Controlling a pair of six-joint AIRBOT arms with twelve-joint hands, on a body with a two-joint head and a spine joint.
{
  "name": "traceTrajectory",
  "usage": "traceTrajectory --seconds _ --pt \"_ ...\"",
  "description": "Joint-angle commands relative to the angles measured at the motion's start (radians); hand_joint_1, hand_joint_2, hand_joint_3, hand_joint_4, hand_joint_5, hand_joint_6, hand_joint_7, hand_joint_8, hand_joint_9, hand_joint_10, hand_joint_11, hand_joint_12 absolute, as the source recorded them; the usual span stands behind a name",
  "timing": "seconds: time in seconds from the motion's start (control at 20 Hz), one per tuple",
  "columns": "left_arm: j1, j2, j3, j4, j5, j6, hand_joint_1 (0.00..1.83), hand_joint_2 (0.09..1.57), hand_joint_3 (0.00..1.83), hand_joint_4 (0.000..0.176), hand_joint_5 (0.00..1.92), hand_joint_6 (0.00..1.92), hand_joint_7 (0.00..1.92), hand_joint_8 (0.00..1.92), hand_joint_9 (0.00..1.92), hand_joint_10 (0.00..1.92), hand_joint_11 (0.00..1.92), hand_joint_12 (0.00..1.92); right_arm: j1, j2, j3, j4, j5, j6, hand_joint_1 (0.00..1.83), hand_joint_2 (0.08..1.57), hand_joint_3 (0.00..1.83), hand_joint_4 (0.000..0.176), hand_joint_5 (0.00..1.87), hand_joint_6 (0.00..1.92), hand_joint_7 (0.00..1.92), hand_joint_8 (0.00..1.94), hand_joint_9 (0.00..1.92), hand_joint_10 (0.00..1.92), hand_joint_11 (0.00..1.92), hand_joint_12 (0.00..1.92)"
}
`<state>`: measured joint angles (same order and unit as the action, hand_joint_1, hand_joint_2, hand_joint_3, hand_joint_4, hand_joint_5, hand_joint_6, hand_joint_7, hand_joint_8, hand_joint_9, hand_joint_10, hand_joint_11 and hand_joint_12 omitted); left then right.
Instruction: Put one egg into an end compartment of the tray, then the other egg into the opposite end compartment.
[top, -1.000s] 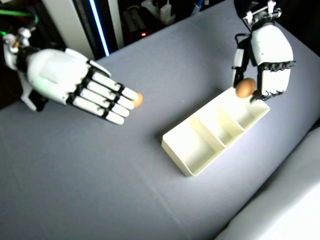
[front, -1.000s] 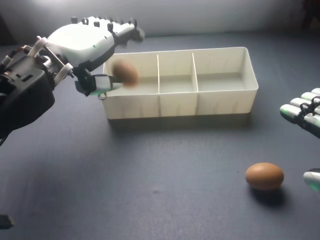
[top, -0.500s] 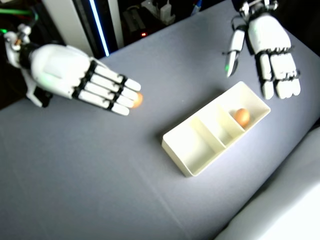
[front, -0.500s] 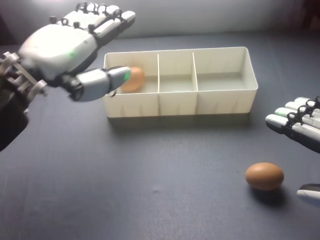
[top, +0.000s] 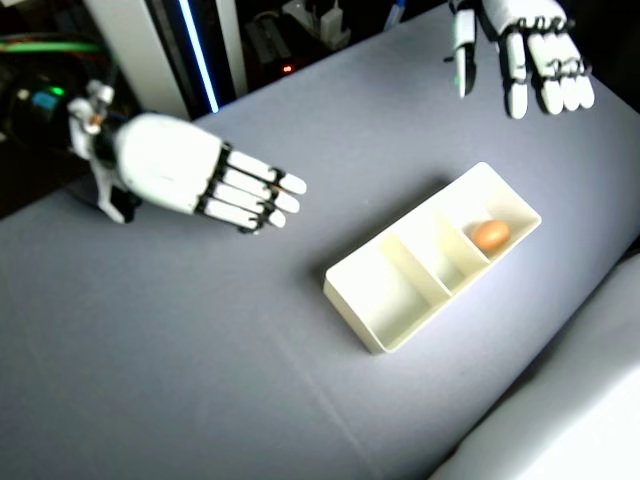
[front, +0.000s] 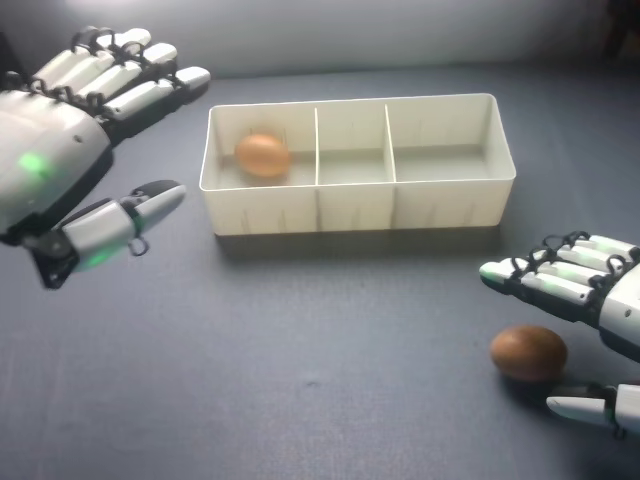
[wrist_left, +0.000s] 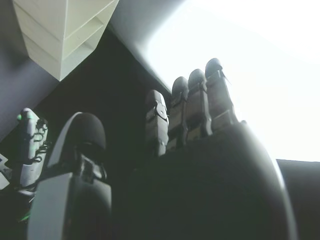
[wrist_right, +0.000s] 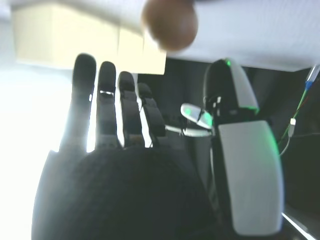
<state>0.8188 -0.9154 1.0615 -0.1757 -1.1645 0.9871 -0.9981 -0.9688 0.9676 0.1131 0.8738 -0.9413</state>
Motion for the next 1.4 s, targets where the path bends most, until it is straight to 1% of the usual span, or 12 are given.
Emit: traceTrajectory --seconds 0.0,0.15,0.2,0.25,0.65,0.75,0.8,1.1,1.2,1.25,1.3,1.35 --pt "0.002 0.015 -0.005 0.002 -0.164 -0.005 0.59 1.39 0.0 0.033 0.24 0.01 0.11 0.0 0.0 0.0 0.0 0.03 0.013 -0.006 0.008 0.005 0.08 0.004 0.76 1.2 0.0 0.0 0.14 0.06 0.25 0.07 0.0 0.68 0.0 1.53" --pt "0.032 0.034 -0.029 0.01 -0.213 -0.005 0.59 1.38 0.0 0.032 0.25 0.01 0.11 0.0 0.0 0.0 0.0 0.0 0.029 -0.034 0.035 0.015 0.038 0.004 0.86 1.19 0.0 0.0 0.4 0.16 0.55 0.25 0.01 1.17 0.0 1.79" --pt "0.036 0.037 -0.032 0.013 -0.222 -0.005 0.58 1.38 0.0 0.036 0.25 0.01 0.11 0.0 0.0 0.0 0.01 0.01 0.035 -0.041 0.042 0.016 0.025 0.004 1.12 1.2 0.0 0.0 0.67 1.03 0.82 1.06 0.24 1.35 0.0 1.89" --pt "0.039 0.04 -0.036 0.017 -0.235 -0.005 0.58 1.38 0.0 0.038 0.25 0.01 0.11 0.0 0.0 0.0 0.0 0.0 0.04 -0.045 0.048 0.016 0.019 0.005 1.19 1.18 0.0 0.0 0.78 1.13 0.92 1.17 0.4 1.38 0.0 1.92" --pt "0.085 0.066 -0.058 0.019 -0.279 -0.005 0.46 1.4 0.01 0.004 0.24 0.0 0.15 0.01 0.0 0.0 0.0 0.0 0.114 0.007 0.047 -0.059 0.148 0.102 1.21 1.23 0.0 0.0 0.77 1.14 0.8 1.55 0.39 1.91 0.08 1.92" --pt "0.108 0.069 -0.063 0.007 -0.282 -0.005 0.52 1.39 0.0 0.0 0.27 0.01 0.17 0.02 0.02 0.01 0.01 0.01 0.152 0.026 0.044 -0.074 0.177 0.102 1.19 1.24 0.0 0.0 0.78 1.15 0.74 1.6 0.41 1.92 0.27 1.92" --pt "0.118 0.069 -0.065 0.003 -0.282 -0.005 0.49 1.38 0.0 0.0 0.29 0.0 0.2 0.0 0.08 0.01 0.0 0.36 0.167 0.029 0.048 -0.076 0.183 0.102 1.15 1.27 0.01 0.0 0.75 1.25 0.65 1.66 0.31 1.89 0.2 1.92" --pt "0.192 0.059 -0.076 -0.035 -0.296 -0.034 0.57 1.38 0.0 0.0 0.27 0.0 0.18 0.0 0.06 0.0 0.0 0.39 0.331 -0.003 0.135 -0.075 0.148 0.094 1.13 1.31 0.01 0.0 0.74 1.45 0.53 1.61 0.28 1.65 0.13 1.92" --pt "0.211 0.049 -0.076 -0.042 -0.303 -0.046 0.56 1.39 0.0 0.0 0.27 0.0 0.17 0.0 0.03 0.0 0.0 0.27 0.404 -0.038 0.195 -0.066 0.078 0.094 1.17 1.31 0.0 0.0 0.66 1.25 0.64 1.79 0.78 1.88 0.8 1.92" --pt "0.213 0.047 -0.075 -0.042 -0.304 -0.048 0.56 1.39 0.0 0.0 0.27 0.0 0.17 0.0 0.03 0.0 0.0 0.27 0.415 -0.045 0.208 -0.065 0.061 0.094 1.17 1.31 0.0 0.0 0.66 1.25 0.64 1.79 0.78 1.88 0.8 1.92" --pt "0.216 0.042 -0.074 -0.042 -0.304 -0.056 0.56 1.39 0.0 0.0 0.27 0.0 0.16 0.0 0.02 0.0 0.0 0.27 0.443 -0.066 0.239 -0.055 0.022 0.086 1.11 1.26 0.0 0.0 0.72 1.34 1.02 1.91 1.21 1.91 1.26 1.92" --pt "0.217 0.037 -0.071 -0.042 -0.304 -0.065 0.55 1.39 0.0 0.0 0.27 0.0 0.16 0.0 0.01 0.0 0.0 0.22 0.459 -0.086 0.268 -0.045 -0.009 0.084 1.16 1.28 0.02 0.0 0.65 1.46 0.74 1.65 1.34 1.92 1.39 1.92"
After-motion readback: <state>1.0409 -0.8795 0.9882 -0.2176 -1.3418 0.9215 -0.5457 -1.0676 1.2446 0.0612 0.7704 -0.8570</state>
